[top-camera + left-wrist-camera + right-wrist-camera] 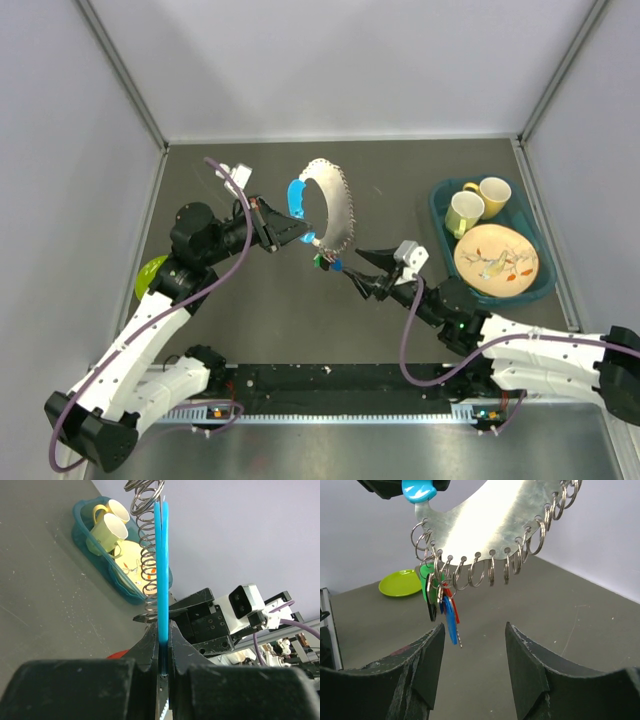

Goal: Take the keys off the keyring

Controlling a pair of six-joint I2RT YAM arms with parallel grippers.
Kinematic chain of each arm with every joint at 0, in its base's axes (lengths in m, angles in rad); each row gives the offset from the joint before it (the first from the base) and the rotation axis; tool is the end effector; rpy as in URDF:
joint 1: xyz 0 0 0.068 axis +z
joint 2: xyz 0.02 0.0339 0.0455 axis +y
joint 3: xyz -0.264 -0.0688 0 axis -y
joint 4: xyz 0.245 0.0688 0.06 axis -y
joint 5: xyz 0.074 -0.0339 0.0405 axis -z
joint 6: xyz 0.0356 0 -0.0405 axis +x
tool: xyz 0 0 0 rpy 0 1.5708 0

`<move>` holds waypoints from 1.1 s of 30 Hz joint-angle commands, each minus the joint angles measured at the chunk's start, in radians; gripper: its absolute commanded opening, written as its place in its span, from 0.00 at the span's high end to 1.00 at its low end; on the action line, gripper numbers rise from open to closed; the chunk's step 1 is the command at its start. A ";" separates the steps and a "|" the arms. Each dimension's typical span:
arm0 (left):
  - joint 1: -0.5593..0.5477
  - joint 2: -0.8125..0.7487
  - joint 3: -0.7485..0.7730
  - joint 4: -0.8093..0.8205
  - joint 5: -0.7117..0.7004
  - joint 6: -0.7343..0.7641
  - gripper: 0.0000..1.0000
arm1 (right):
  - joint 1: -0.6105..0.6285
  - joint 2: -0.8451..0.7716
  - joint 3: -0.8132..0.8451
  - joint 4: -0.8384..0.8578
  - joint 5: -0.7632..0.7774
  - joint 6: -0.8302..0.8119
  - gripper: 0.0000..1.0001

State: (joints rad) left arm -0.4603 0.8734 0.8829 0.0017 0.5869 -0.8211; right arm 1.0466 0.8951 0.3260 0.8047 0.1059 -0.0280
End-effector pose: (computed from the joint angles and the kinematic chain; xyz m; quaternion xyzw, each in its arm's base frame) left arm 0.1691 -0.1058 0.3793 0.0816 0.6991 -0.5699 0.4241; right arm 0.1034 0.1712 0.2635 -0.2807 0.5524 0.3537 0.7007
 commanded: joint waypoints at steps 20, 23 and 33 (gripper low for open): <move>-0.009 -0.024 0.036 0.138 0.022 -0.059 1.00 | 0.010 0.162 0.082 0.139 -0.020 0.040 0.59; -0.011 -0.028 0.034 0.138 0.019 -0.059 1.00 | 0.012 0.176 0.085 0.145 0.017 0.033 0.61; -0.015 -0.025 0.039 0.141 0.024 -0.067 1.00 | 0.010 0.208 0.099 0.212 -0.020 -0.030 0.54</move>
State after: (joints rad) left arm -0.4702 0.8726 0.8829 0.0456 0.5941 -0.8715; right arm 1.0466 1.0935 0.3714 0.9100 0.1051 -0.0269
